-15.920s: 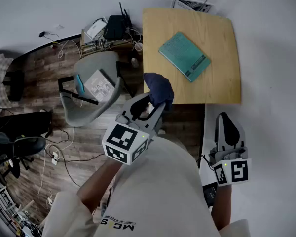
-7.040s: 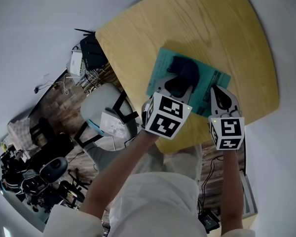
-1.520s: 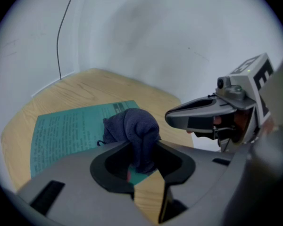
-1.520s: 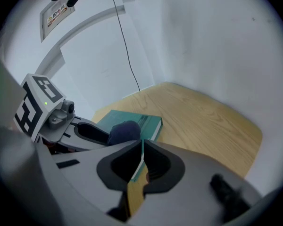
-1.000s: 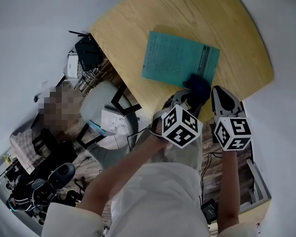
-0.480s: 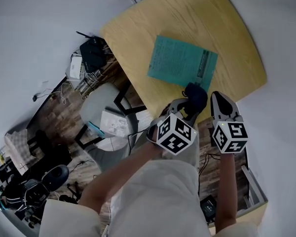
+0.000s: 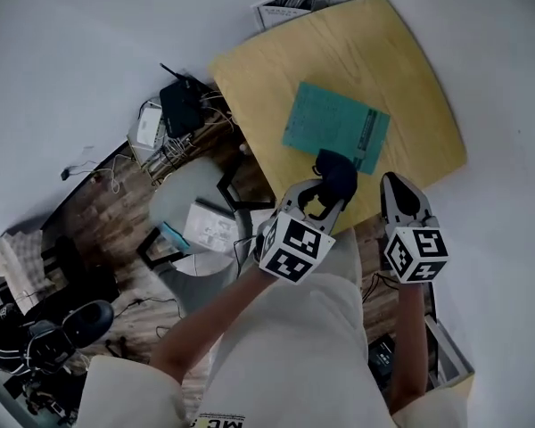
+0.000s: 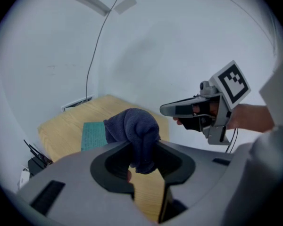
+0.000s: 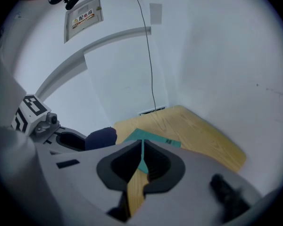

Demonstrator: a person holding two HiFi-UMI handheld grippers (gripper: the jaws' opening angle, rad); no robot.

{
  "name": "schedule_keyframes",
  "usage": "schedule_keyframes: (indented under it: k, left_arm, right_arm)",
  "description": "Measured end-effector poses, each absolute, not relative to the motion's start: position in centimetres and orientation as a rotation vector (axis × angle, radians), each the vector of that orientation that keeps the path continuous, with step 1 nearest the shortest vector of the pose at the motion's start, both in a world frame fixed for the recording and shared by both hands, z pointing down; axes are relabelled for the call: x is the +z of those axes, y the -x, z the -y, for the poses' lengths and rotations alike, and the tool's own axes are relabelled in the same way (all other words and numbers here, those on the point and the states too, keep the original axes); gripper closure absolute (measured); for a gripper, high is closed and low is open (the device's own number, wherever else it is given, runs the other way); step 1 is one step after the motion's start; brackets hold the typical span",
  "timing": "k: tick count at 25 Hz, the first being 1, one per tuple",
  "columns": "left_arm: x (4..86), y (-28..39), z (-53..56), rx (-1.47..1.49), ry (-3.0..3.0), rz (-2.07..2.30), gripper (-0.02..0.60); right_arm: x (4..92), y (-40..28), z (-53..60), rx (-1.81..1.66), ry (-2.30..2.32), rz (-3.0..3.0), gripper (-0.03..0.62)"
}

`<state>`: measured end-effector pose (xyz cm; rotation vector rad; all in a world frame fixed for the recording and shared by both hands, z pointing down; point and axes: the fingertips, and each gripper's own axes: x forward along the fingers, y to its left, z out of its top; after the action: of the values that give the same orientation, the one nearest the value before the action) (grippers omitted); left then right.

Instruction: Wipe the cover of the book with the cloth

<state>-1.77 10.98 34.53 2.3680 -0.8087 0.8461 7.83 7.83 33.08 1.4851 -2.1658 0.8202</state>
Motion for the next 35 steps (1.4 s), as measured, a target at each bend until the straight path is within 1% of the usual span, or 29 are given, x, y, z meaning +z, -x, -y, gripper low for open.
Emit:
schedule_keyframes:
  k: [3, 8, 15, 22, 35]
  left_arm:
    - [31.9, 3.6, -10.5, 0.782, -2.383, 0.883, 0.439]
    - [27.4, 6.6, -10.0, 0.699, -2.416, 1.026, 0.439]
    - [22.1, 9.3, -10.6, 0.579, -2.451, 1.179, 0.439]
    - [20.5, 10.1, -11.1, 0.509, -2.457, 1.216, 0.439]
    - [19.8, 11.0, -11.8, 0.501, -2.473, 1.206, 0.439]
  right_arm:
    - [30.1, -6.6, -8.1, 0.812, -1.469, 2.217, 0.559]
    - [25.8, -5.2, -8.9, 0.636, -1.43, 2.268, 0.559]
    - [21.8, -6.0, -10.5, 0.555, -1.492, 2.319, 0.56]
    - [20.0, -6.8, -12.3, 0.56, -1.55, 2.34, 0.56]
    - [17.8, -5.1, -12.5, 0.486, -1.515, 2.411, 0.56]
